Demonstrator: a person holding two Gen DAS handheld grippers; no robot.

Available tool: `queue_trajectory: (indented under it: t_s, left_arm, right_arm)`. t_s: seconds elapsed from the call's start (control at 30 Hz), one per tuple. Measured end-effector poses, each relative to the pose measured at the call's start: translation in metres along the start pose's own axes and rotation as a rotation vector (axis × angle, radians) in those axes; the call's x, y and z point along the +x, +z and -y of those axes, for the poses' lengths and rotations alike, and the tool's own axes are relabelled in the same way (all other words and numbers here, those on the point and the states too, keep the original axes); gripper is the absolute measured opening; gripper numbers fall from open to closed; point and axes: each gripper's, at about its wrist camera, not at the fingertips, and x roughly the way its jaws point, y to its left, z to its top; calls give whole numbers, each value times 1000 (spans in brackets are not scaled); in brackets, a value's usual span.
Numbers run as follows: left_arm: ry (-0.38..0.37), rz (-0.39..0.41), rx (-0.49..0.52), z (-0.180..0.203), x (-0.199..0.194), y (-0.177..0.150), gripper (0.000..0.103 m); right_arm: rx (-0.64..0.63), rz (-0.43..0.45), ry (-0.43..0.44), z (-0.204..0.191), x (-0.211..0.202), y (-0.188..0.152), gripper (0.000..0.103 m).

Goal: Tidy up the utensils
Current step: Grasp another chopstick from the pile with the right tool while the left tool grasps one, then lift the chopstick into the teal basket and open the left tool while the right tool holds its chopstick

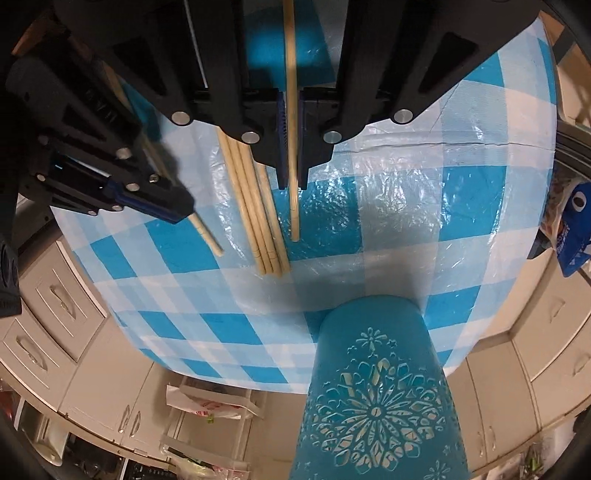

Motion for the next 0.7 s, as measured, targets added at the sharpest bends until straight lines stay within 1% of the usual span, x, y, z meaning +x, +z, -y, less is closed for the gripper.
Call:
queue_trajectory:
  t_s: [0.07, 0.13, 0.27, 0.3, 0.37, 0.43, 0.53, 0.63, 0.67, 0.7]
  left_arm:
    - [-7, -22, 8, -1, 1, 3, 5]
    - [-6, -34, 11, 0, 2, 5, 6]
    - [47, -26, 76, 11, 5, 6, 6]
    - [52, -20, 90, 13, 5, 6, 5]
    - [35, 0, 93, 14, -1, 5, 5]
    - [33, 71, 90, 11, -18, 7, 4]
    - [-19, 220, 44, -4, -64, 20, 4]
    - [-62, 422, 18, -22, -119, 41, 4]
    - [-71, 507, 2, -29, -141, 53, 4]
    - [-77, 560, -8, -33, -154, 62, 4]
  right_arm:
    - [-1, -8, 5, 1, 1, 2, 6]
    - [-36, -14, -11, -3, 3, 4, 6]
    - [-104, -15, -51, -12, 6, 6, 7]
    - [-101, -11, -49, -12, 6, 5, 7]
    - [-25, 1, 4, -1, 4, 4, 6]
    - [102, 13, 98, 19, 4, 2, 6]
    - [185, 26, 112, 33, 2, 2, 6]
    - [178, 28, 108, 30, 2, 4, 6]
    - [169, 29, 103, 28, 2, 4, 6]
    - [165, 29, 101, 27, 2, 4, 6]
